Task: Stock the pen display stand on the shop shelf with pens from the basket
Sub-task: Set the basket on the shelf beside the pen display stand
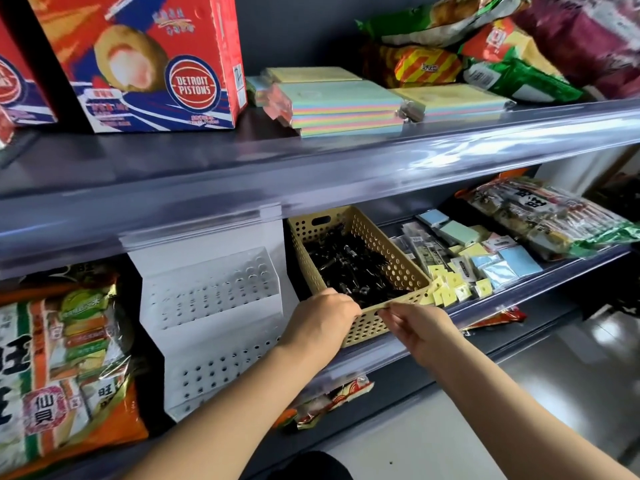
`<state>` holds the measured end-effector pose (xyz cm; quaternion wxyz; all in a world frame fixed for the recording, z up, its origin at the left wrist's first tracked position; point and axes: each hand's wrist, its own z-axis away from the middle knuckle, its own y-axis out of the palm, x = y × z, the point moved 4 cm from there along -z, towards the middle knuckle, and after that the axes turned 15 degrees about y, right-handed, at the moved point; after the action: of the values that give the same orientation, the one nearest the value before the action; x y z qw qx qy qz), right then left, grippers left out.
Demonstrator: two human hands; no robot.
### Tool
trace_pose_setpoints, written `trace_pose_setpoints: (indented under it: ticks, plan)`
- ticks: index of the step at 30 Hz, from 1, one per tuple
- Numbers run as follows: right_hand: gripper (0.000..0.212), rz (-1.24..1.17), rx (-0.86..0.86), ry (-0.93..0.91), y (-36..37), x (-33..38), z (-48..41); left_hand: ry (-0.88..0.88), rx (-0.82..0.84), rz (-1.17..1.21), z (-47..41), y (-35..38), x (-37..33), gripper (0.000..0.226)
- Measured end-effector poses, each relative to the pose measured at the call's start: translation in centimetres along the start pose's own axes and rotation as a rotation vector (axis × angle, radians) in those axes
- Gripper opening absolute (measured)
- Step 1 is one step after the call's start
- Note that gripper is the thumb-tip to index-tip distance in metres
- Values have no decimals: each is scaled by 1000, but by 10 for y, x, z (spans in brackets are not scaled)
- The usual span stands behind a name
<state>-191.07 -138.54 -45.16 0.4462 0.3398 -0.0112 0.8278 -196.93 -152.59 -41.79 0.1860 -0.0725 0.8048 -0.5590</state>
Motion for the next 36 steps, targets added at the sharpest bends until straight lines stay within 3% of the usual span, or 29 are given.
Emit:
trace_pose_setpoints:
  ticks: [9, 21, 26, 29, 33, 36]
  plan:
    - [3, 9, 22, 13, -4, -7, -10, 24, -5, 19, 3, 10, 3, 25]
    - [8, 243, -10, -6, -11, -6, 5, -73, -82, 73, 18, -26, 5, 31]
    - [4, 357, -26, -169, -9, 0, 23, -130, -88, 67, 32, -42, 9, 30]
    - [12, 569, -155, -394, -2, 14, 33, -135, -106, 54, 40, -52, 9, 30]
    - [23, 1087, -362, -802, 22, 42, 39, -136, -140, 33, 51, -65, 10, 31]
    - [24, 1429, -459, -845, 42, 52, 28, -127, -179, -6, 60, -71, 15, 32]
